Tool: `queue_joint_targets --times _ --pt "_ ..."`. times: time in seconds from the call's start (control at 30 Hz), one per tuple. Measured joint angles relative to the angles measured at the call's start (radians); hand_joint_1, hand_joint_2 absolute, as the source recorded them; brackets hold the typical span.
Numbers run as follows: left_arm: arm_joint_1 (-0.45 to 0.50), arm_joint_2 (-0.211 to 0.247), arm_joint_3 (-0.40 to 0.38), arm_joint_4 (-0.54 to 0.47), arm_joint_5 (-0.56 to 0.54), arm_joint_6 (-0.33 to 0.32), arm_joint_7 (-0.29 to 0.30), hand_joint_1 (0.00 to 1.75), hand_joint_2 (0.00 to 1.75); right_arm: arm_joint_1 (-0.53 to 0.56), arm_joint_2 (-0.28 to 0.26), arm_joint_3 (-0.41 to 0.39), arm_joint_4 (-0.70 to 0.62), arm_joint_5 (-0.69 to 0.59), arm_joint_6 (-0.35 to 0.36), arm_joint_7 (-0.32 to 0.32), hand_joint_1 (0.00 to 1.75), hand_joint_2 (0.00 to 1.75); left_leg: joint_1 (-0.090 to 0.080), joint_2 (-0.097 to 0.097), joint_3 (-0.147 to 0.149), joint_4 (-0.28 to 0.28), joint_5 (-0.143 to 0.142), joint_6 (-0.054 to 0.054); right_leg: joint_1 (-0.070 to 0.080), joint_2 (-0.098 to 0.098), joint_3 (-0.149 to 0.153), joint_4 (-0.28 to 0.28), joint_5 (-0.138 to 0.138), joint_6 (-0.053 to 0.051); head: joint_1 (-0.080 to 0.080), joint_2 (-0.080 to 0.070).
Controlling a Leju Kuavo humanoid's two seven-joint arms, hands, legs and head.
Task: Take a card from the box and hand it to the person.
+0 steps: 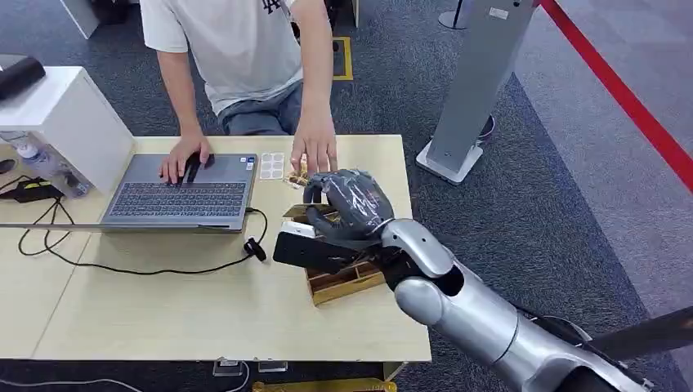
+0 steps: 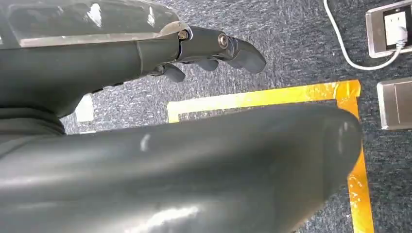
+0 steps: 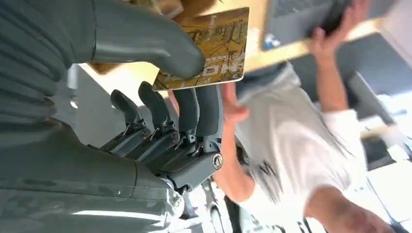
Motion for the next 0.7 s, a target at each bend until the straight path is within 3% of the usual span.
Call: queue_joint_targets --times 0.33,0.53,0.67,0.7 --pt "0.001 0.000 -0.001 0.000 0.006 0.003 -0.006 0.00 0.00 0.034 0.011 0.012 -0.001 0.197 -0.298 -0.082 1.52 1.75 0.000 0.000 -0.001 0.000 0.000 0.000 0.000 0.000 0.000 0.000 0.000 0.000 0.001 0.000" --pt "0.001 -0.003 -0.002 0.000 0.007 0.003 -0.005 0.00 0.00 0.073 0.045 0.014 0.107 0.385 -0.552 -0.128 1.52 1.75 0.000 -0.001 -0.001 0.000 0.000 0.000 0.000 0.000 0.000 0.000 0.000 0.000 0.000 0.000" --pt "0.000 -0.005 -0.002 0.000 0.006 0.006 -0.005 0.00 0.00 0.094 0.066 0.003 0.167 0.470 -0.614 -0.147 1.52 1.75 0.000 -0.001 -0.001 0.000 0.000 0.000 0.000 0.000 0.000 0.000 0.000 0.000 0.001 0.000" --pt "-0.001 -0.005 -0.002 0.000 0.005 0.005 -0.005 0.00 1.75 0.100 0.071 -0.001 0.180 0.481 -0.616 -0.154 0.00 1.75 0.000 0.000 -0.001 0.000 0.000 0.000 0.000 0.000 0.000 0.000 0.000 0.000 0.000 0.000"
